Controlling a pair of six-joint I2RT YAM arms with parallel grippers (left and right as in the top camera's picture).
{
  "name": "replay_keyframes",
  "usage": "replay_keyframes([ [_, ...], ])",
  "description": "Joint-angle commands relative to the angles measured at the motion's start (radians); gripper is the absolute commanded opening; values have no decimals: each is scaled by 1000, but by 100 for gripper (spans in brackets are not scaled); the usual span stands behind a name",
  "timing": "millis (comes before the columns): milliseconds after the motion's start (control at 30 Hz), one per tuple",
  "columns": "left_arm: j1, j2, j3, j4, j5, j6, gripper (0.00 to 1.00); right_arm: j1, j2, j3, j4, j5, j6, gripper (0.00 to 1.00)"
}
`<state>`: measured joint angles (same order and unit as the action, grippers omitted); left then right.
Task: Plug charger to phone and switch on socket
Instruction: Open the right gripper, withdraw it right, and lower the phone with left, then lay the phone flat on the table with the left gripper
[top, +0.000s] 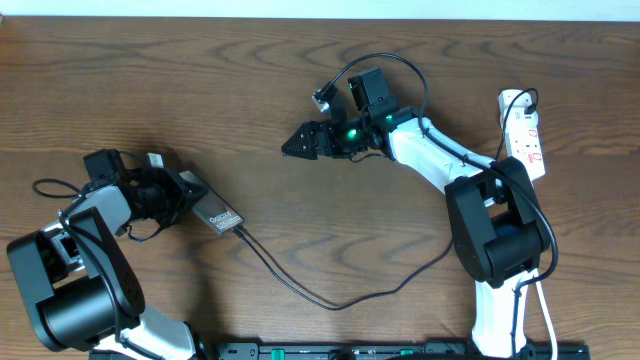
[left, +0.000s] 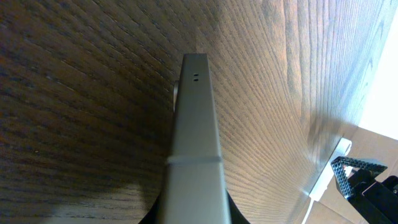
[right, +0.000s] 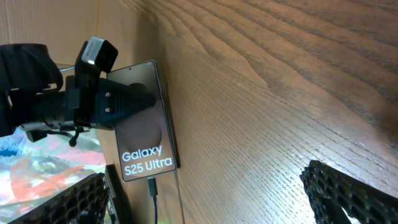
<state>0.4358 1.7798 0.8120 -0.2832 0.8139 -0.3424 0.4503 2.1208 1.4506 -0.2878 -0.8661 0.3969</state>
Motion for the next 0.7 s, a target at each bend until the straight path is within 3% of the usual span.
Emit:
replay_keyframes([
  [0,0,2,-1,3,11,12,7,-6,4,8,-1,-4,-21,99],
  [200,0,2,-1,2,11,12,8,-6,4,8,-1,-4,-21,99],
  [300,0,2,-1,0,11,12,17,-6,4,8,-3,-4,-21,99],
  [433,0,2,-1,0,11,12,17,-6,4,8,-7,-4,-21,99],
  [567,0,2,-1,-4,11,12,29,-6,4,8,-9,-4,-21,99],
  [667,0,2,-1,-7,11,12,31,-6,4,8,-9,-4,-21,99],
])
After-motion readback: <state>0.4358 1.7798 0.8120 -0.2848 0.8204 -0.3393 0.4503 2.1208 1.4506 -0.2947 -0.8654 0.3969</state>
